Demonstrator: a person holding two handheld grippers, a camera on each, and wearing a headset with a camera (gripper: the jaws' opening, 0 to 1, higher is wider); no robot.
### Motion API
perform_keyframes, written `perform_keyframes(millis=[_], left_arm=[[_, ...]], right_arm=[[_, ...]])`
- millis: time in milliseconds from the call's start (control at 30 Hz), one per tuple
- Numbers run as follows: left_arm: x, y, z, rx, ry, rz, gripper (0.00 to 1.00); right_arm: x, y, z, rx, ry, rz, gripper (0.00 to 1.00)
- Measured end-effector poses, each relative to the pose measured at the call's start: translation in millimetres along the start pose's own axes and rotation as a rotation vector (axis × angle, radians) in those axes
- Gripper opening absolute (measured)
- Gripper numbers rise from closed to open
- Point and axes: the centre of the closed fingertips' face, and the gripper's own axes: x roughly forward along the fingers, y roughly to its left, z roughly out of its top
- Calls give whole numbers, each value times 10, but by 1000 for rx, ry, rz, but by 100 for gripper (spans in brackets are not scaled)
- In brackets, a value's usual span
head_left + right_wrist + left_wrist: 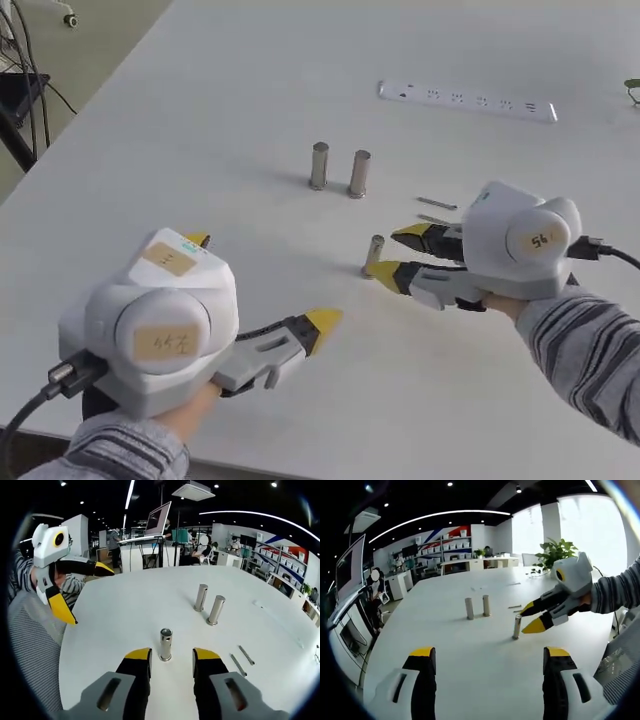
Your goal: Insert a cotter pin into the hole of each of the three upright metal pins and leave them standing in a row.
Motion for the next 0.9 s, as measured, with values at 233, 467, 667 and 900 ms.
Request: perform_keyframes(millis=[233, 467, 667, 900], left_arm=[[-1, -13, 13, -6, -6, -6, 87], [-7, -10, 19, -7, -7, -4, 87], [-6, -15, 14, -3, -4, -5, 87], [-2, -30, 9, -6, -1, -16, 84]], right_arm=[[-191, -233, -229, 27, 94, -46, 28], [-264, -419, -364, 45, 173, -94, 22], [-260, -643, -427, 32, 243, -144, 16], [-225, -796, -525, 2, 321, -159, 10]])
